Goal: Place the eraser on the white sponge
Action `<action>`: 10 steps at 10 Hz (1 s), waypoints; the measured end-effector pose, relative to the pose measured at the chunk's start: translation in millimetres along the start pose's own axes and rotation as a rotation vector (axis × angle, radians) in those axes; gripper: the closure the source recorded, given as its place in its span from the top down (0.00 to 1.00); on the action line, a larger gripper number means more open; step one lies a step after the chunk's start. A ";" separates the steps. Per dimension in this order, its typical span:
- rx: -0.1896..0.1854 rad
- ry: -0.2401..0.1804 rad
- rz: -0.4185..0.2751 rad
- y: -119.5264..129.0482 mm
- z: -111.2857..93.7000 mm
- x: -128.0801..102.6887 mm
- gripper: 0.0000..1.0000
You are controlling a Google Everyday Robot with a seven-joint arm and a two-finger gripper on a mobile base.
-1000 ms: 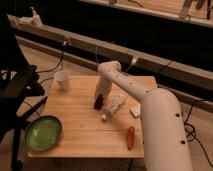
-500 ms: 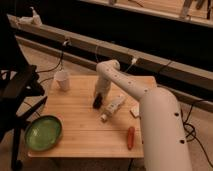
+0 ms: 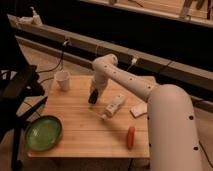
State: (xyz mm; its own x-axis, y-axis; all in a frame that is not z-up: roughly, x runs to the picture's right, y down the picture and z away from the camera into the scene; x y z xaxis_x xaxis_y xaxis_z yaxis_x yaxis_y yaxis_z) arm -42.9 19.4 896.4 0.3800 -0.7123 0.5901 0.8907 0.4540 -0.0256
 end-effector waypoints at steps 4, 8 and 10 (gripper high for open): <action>0.022 0.036 0.106 31.6 -39.5 18.1 0.00; 0.022 0.061 0.293 94.6 -75.7 31.8 0.00; 0.009 0.073 0.390 125.4 -85.9 36.1 0.00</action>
State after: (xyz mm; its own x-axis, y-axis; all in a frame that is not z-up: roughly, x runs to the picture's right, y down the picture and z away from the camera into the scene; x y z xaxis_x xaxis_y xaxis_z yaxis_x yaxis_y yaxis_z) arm 104.0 4.6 845.2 0.7064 -0.5217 0.4784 0.6739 0.7024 -0.2291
